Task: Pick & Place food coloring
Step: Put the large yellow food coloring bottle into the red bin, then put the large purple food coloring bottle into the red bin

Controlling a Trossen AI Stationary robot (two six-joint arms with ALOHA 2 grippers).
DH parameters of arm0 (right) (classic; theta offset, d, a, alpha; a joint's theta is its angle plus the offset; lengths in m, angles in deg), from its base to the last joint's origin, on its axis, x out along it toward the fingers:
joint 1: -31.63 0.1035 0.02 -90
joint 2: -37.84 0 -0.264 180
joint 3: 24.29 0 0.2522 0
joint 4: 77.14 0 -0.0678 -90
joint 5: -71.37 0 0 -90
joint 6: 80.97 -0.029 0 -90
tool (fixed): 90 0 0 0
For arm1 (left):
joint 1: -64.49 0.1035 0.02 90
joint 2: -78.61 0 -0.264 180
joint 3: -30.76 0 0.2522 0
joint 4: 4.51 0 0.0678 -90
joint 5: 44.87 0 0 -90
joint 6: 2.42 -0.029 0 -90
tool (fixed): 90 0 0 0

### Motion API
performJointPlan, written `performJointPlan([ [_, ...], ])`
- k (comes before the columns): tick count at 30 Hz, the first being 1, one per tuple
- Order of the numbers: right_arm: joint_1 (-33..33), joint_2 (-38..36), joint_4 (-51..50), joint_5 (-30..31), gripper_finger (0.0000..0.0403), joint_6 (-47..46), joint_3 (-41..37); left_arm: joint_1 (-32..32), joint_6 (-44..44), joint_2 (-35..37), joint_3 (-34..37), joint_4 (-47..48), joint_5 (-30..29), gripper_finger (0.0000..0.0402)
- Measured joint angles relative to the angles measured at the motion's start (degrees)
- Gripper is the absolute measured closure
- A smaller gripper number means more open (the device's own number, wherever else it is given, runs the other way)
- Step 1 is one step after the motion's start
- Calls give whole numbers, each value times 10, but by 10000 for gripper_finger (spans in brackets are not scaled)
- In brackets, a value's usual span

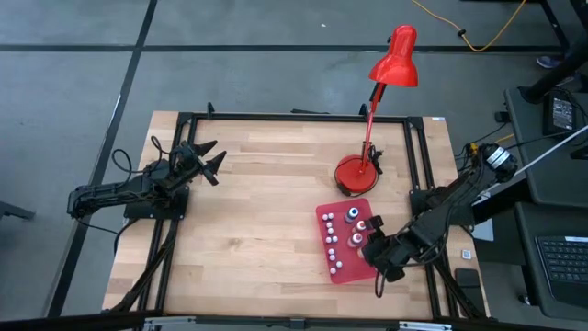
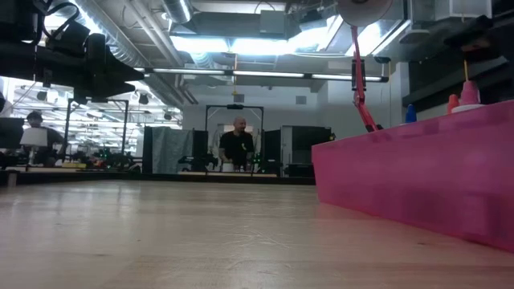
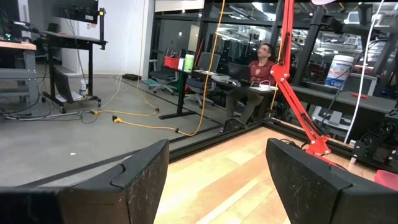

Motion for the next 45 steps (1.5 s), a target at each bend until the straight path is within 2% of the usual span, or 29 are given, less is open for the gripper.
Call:
performJointPlan([
  [8, -2, -8, -1, 1, 212, -17, 1, 0, 0, 0, 0, 0, 0, 137],
  [15, -2, -28, -76, 17, 187, -45, 35, 0, 0, 0, 0, 0, 0, 137],
  [20, 7, -56, -128, 16, 180, -107, 41, 0, 0, 0, 0, 0, 0, 137],
  [33, 146, -81, -172, -14, 177, -311, 34, 0, 0, 0, 0, 0, 0, 137],
  [37, 163, -80, -178, 1, 177, -335, 31, 0, 0, 0, 0, 0, 0, 137],
  [45, 173, -79, -147, 0, 177, -358, -24, 0, 0, 0, 0, 0, 0, 137],
])
